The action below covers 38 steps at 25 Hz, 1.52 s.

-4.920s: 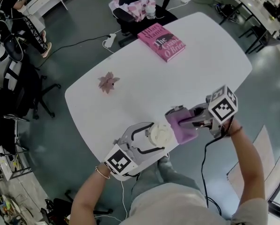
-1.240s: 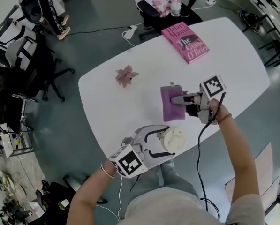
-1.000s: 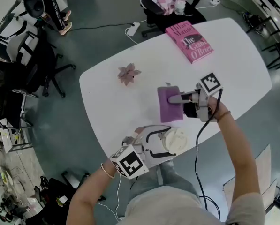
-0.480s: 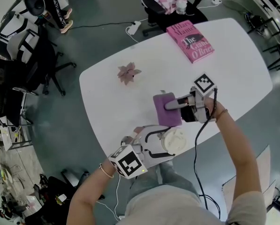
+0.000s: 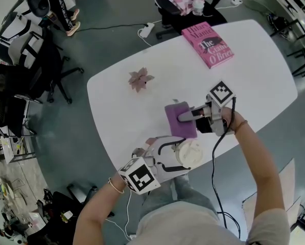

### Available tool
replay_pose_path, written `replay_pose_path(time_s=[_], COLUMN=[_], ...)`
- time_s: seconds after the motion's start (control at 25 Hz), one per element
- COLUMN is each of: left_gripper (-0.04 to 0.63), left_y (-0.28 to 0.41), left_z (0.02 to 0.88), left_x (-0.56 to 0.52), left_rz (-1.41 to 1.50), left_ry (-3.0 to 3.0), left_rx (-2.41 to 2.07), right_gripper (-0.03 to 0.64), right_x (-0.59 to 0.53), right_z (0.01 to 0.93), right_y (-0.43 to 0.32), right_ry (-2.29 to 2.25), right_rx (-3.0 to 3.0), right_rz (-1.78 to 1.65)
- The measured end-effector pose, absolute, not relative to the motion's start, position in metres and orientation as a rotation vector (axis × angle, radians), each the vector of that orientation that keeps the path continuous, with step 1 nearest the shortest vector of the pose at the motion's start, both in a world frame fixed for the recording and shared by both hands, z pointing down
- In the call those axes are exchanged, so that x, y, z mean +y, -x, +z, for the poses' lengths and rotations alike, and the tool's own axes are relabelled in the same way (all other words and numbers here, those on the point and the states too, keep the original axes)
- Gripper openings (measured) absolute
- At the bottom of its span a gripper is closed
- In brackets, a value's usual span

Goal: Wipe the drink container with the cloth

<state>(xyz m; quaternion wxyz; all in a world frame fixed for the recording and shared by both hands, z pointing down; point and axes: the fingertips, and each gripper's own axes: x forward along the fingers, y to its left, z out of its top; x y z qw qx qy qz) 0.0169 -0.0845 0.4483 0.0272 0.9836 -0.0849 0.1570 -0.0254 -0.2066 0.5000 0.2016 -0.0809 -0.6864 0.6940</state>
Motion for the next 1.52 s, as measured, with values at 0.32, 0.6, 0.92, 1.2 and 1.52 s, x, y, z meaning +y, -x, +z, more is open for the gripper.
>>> replay_pose_path(time_s=[0.32, 0.6, 0.92, 1.2, 1.52], left_gripper=[0.376, 0.376, 0.376, 0.376, 0.376], left_y=[-0.017, -0.017, -0.017, -0.019, -0.020], left_z=[0.448, 0.449, 0.449, 0.447, 0.446], left_x=[-0.085, -0.086, -0.086, -0.088, -0.089], left_rz=[0.477, 0.468, 0.466, 0.459, 0.458], left_ry=[-3.034, -3.036, -3.035, -3.035, -3.028], left_rx=[-0.258, -0.254, -0.253, -0.255, -0.256], right_gripper=[0.081, 0.081, 0.083, 0.083, 0.081], right_x=[-0.206, -0.204, -0.201, -0.202, -0.206], right_z=[0.501, 0.514, 0.527, 0.533, 0.538], right_y=[0.025, 0.023, 0.023, 0.022, 0.017], right_ry=[0.231, 0.210, 0.200, 0.198, 0.187], right_rx=[-1.988, -1.996, -2.020, -2.072, -2.168], right_rz=[1.854, 1.804, 1.718, 1.678, 1.547])
